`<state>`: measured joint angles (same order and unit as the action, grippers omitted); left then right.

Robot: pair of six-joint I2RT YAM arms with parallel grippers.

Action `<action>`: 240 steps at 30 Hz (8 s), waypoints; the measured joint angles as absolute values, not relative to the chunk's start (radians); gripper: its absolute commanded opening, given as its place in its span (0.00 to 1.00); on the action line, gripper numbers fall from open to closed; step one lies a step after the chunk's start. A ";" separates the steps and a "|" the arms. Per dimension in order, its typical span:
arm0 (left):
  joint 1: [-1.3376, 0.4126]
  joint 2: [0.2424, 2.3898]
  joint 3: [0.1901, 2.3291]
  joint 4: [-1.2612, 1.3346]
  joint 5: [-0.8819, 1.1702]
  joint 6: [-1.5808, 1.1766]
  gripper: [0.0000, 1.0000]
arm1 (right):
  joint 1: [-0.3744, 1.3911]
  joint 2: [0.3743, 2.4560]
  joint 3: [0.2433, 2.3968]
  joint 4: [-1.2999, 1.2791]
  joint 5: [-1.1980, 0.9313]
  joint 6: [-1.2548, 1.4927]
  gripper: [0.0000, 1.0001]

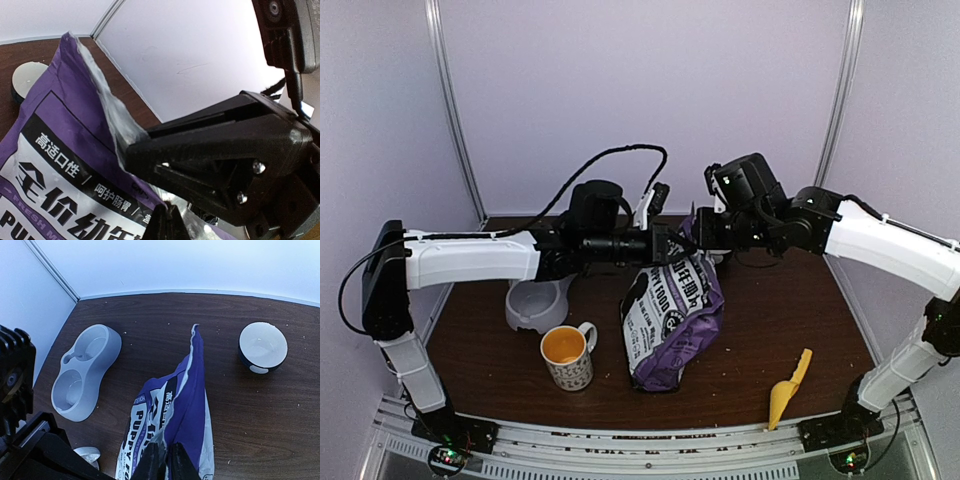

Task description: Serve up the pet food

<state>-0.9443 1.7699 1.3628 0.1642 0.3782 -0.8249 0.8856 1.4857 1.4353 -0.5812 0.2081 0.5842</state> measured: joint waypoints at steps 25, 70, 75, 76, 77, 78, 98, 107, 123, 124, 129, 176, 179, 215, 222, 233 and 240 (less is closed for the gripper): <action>-0.984 1.724 1.364 0.042 0.181 -0.702 0.00 | 0.905 1.538 1.486 -0.632 0.289 0.543 0.00; -0.976 1.617 1.231 0.136 0.145 -0.649 0.45 | 0.889 1.494 1.402 -0.709 0.407 0.553 0.00; -0.976 1.557 1.148 0.212 0.218 -0.614 0.61 | 0.885 1.389 1.334 -0.599 0.310 0.555 0.00; -0.976 1.544 1.139 0.220 0.229 -0.602 0.65 | 0.884 1.372 1.322 -0.577 0.290 0.556 0.00; -0.976 1.532 1.129 0.229 0.238 -0.591 0.68 | 0.881 1.359 1.312 -0.555 0.273 0.557 0.00; -0.978 1.515 1.113 0.243 0.250 -0.580 0.72 | 0.879 1.352 1.306 -0.540 0.260 0.558 0.00; -1.181 1.364 1.039 0.044 0.013 -0.280 0.96 | 0.857 1.345 1.278 -0.386 0.163 0.609 0.00; -1.254 1.426 1.057 0.012 -0.167 -0.233 0.45 | 0.857 1.346 1.278 -0.384 0.159 0.633 0.00; -1.310 1.475 1.195 -0.159 -0.504 -0.266 0.00 | 0.849 1.285 1.270 -0.415 0.125 0.648 0.77; -1.309 1.486 1.224 -0.192 -0.527 -0.278 0.00 | 0.846 1.265 1.271 -0.432 0.118 0.646 0.81; -1.299 1.555 1.399 -0.376 -0.611 -0.338 0.00 | 0.841 1.186 1.279 -0.511 0.089 0.655 0.91; -1.372 1.551 1.324 -0.341 -0.587 0.155 0.00 | 0.840 1.259 1.251 -0.445 -0.113 1.084 0.27; -1.372 1.546 1.314 -0.329 -0.578 0.155 0.00 | 0.840 1.263 1.256 -0.445 -0.098 1.082 0.20; -1.370 1.537 1.298 -0.305 -0.560 0.106 0.00 | 0.840 1.311 1.256 -0.435 -0.065 1.096 0.13; -1.369 1.537 1.298 -0.305 -0.557 0.106 0.00 | 0.840 1.327 1.256 -0.426 -0.076 1.095 0.15; -1.368 1.537 1.298 -0.305 -0.551 0.107 0.00 | 0.840 1.335 1.251 -0.394 -0.078 1.096 0.01; -1.364 1.537 1.298 -0.303 -0.542 0.102 0.24 | 0.841 1.334 1.234 -0.360 -0.076 1.098 0.00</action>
<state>-1.3643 1.5368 1.2980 -0.3031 -0.5415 0.1017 0.8406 1.3342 1.2343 -0.3595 -0.0765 1.0981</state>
